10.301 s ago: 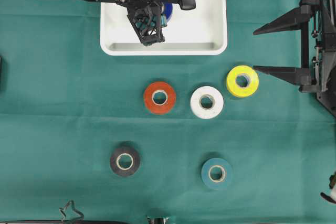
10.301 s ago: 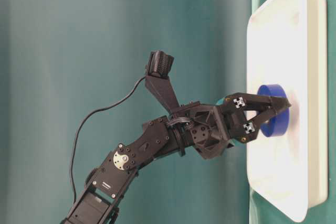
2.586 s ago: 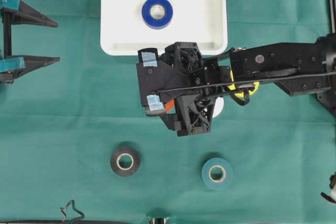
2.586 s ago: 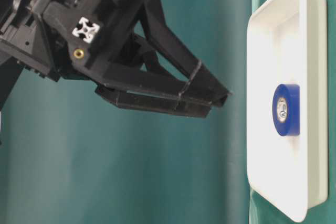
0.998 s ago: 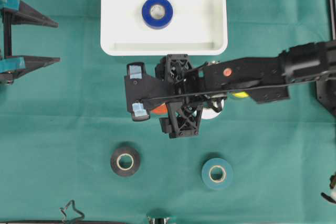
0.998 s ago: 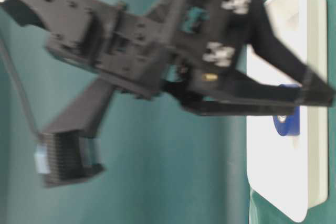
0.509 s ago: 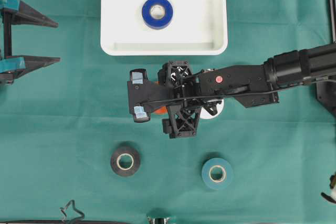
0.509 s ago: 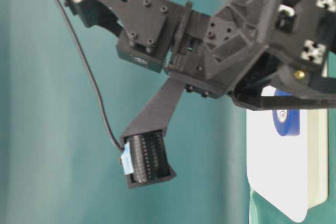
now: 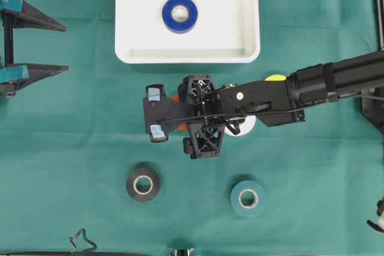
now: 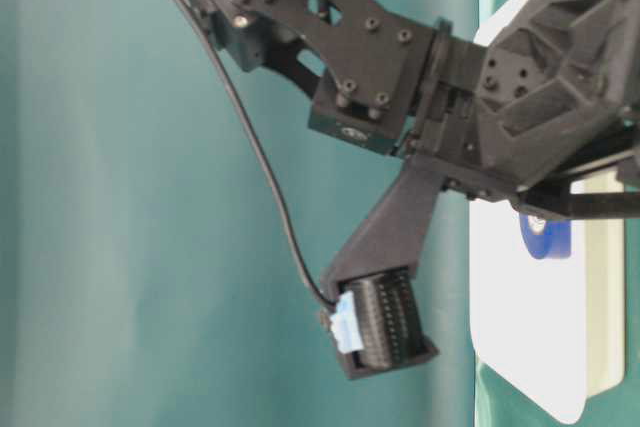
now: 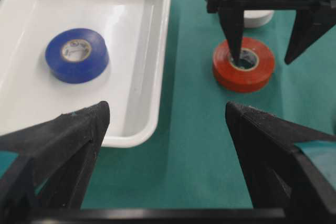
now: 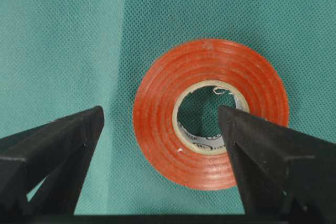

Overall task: Pick up the tape from a random location and place it into the white case.
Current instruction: 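Position the right gripper above the red tape and lower it, then close the right gripper inside the red tape's core and lift, then carry the red tape with the right gripper over the white tray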

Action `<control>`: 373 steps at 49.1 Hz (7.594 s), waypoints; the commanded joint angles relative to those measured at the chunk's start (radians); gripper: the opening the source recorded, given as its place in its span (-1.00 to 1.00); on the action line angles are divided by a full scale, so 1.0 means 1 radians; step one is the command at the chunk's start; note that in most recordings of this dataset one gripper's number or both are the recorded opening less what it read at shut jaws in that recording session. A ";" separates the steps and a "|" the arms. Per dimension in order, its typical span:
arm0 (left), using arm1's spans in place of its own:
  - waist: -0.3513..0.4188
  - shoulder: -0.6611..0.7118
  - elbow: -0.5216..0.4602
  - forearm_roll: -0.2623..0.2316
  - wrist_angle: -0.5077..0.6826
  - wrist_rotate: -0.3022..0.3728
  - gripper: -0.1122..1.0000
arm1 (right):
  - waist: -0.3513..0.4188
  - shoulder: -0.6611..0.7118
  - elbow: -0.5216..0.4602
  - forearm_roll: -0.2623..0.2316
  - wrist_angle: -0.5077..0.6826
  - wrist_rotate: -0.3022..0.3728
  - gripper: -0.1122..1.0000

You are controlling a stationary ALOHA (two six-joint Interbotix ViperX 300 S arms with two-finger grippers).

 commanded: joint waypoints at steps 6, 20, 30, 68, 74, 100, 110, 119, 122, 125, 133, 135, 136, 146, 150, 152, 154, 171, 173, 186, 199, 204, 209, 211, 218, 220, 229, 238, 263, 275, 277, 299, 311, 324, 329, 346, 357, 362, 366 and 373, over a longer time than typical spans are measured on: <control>-0.002 0.006 -0.009 -0.002 -0.005 -0.002 0.96 | 0.005 -0.011 -0.008 -0.002 -0.011 0.002 0.87; -0.002 0.006 -0.009 -0.002 -0.005 -0.002 0.96 | 0.005 -0.011 -0.008 -0.008 -0.017 0.006 0.68; -0.002 0.006 -0.009 -0.002 -0.005 -0.002 0.96 | 0.003 -0.011 -0.009 -0.015 -0.014 0.011 -0.16; -0.002 0.006 -0.009 -0.002 -0.005 -0.002 0.95 | 0.005 -0.106 -0.117 -0.015 0.178 0.021 -0.27; -0.002 0.006 -0.009 -0.002 0.003 -0.002 0.95 | 0.006 -0.141 -0.150 -0.015 0.242 0.031 -0.27; -0.002 0.006 -0.008 -0.003 0.005 -0.002 0.95 | 0.006 -0.253 -0.298 -0.034 0.491 0.031 -0.27; -0.002 0.006 -0.006 -0.002 0.005 -0.002 0.95 | 0.005 -0.267 -0.356 -0.041 0.577 0.031 -0.27; -0.002 0.006 -0.008 -0.002 0.005 -0.002 0.95 | 0.006 -0.270 -0.408 -0.061 0.634 0.034 -0.27; -0.002 0.006 -0.006 -0.002 0.005 -0.002 0.95 | 0.006 -0.270 -0.410 -0.064 0.635 0.034 -0.27; -0.002 0.006 -0.006 -0.002 0.005 -0.002 0.95 | 0.006 -0.270 -0.410 -0.066 0.635 0.034 -0.27; -0.002 0.006 -0.006 -0.002 0.005 -0.002 0.95 | 0.008 -0.270 -0.410 -0.066 0.635 0.034 -0.27; -0.002 0.006 -0.006 -0.003 0.005 -0.002 0.95 | 0.008 -0.270 -0.410 -0.067 0.635 0.034 -0.27; -0.002 0.006 -0.006 -0.003 0.005 -0.002 0.95 | 0.008 -0.270 -0.410 -0.066 0.635 0.034 -0.27; -0.002 0.006 -0.006 -0.002 0.005 -0.002 0.95 | 0.008 -0.270 -0.410 -0.069 0.637 0.034 -0.27; -0.002 0.008 -0.006 -0.002 0.005 -0.002 0.95 | 0.008 -0.270 -0.410 -0.071 0.637 0.034 -0.27; -0.002 0.006 -0.006 -0.002 0.005 -0.002 0.95 | 0.008 -0.270 -0.410 -0.071 0.637 0.034 -0.27; -0.002 0.006 -0.006 -0.002 0.005 -0.002 0.95 | 0.008 -0.270 -0.410 -0.072 0.637 0.034 -0.27; -0.002 0.006 -0.006 -0.002 0.005 -0.002 0.95 | 0.008 -0.270 -0.410 -0.072 0.637 0.034 -0.27; -0.002 0.006 -0.006 -0.002 0.005 -0.002 0.95 | 0.008 -0.270 -0.408 -0.072 0.637 0.034 -0.27; -0.002 0.006 -0.006 -0.002 0.008 -0.002 0.95 | 0.008 -0.270 -0.408 -0.071 0.635 0.034 -0.27; -0.002 0.006 -0.006 -0.002 0.011 -0.002 0.95 | -0.005 -0.270 -0.408 -0.097 0.637 0.034 -0.27; -0.002 0.006 -0.006 -0.002 0.011 -0.002 0.95 | -0.026 -0.270 -0.408 -0.100 0.638 0.032 -0.27; -0.002 0.008 -0.006 -0.002 0.011 -0.002 0.95 | -0.061 -0.270 -0.405 -0.100 0.640 0.021 -0.27; -0.002 0.006 -0.006 -0.002 0.011 -0.002 0.95 | -0.077 -0.270 -0.405 -0.101 0.640 0.017 -0.27; -0.002 0.006 -0.006 -0.003 0.011 -0.002 0.95 | -0.140 -0.270 -0.402 -0.100 0.637 0.000 -0.27; -0.002 0.006 -0.006 -0.002 0.011 -0.002 0.95 | -0.160 -0.270 -0.402 -0.101 0.637 -0.009 -0.27; -0.002 0.006 -0.006 -0.002 0.011 -0.002 0.95 | -0.258 -0.270 -0.402 -0.100 0.621 -0.046 -0.27; -0.002 0.006 -0.006 -0.003 0.011 -0.002 0.95 | -0.354 -0.262 -0.402 -0.100 0.603 -0.055 -0.27; -0.002 0.008 -0.006 -0.002 0.015 -0.002 0.95 | -0.428 -0.239 -0.388 -0.100 0.581 -0.084 -0.27; -0.002 0.006 -0.005 -0.003 0.015 -0.002 0.95 | -0.442 -0.311 -0.295 -0.100 0.572 -0.072 -0.27; -0.002 0.006 -0.005 -0.002 0.015 -0.002 0.95 | -0.445 -0.325 -0.276 -0.100 0.569 -0.071 -0.27; -0.002 0.006 -0.006 -0.002 0.015 -0.002 0.95 | -0.460 -0.453 -0.104 -0.100 0.505 -0.051 -0.27; -0.002 0.006 -0.006 -0.003 0.015 -0.002 0.95 | -0.460 -0.454 -0.101 -0.100 0.494 -0.052 -0.27; -0.002 0.006 -0.006 -0.003 0.015 -0.002 0.95 | -0.460 -0.454 -0.100 -0.100 0.494 -0.051 -0.27; -0.002 0.006 -0.006 -0.002 0.015 -0.002 0.95 | -0.460 -0.454 -0.101 -0.100 0.495 -0.051 -0.27; -0.002 0.008 -0.006 -0.002 0.015 -0.002 0.95 | -0.460 -0.454 -0.101 -0.100 0.494 -0.051 -0.27; -0.002 0.006 -0.006 -0.002 0.015 -0.002 0.95 | -0.460 -0.454 -0.101 -0.101 0.494 -0.051 -0.27; -0.002 0.006 -0.006 -0.002 0.015 -0.002 0.95 | -0.460 -0.454 -0.101 -0.100 0.494 -0.051 -0.27; -0.002 0.006 -0.006 -0.003 0.015 -0.002 0.95 | -0.460 -0.454 -0.101 -0.100 0.491 -0.051 -0.27; -0.002 0.006 -0.005 -0.003 0.015 -0.002 0.95 | -0.460 -0.443 -0.097 -0.100 0.474 -0.051 -0.27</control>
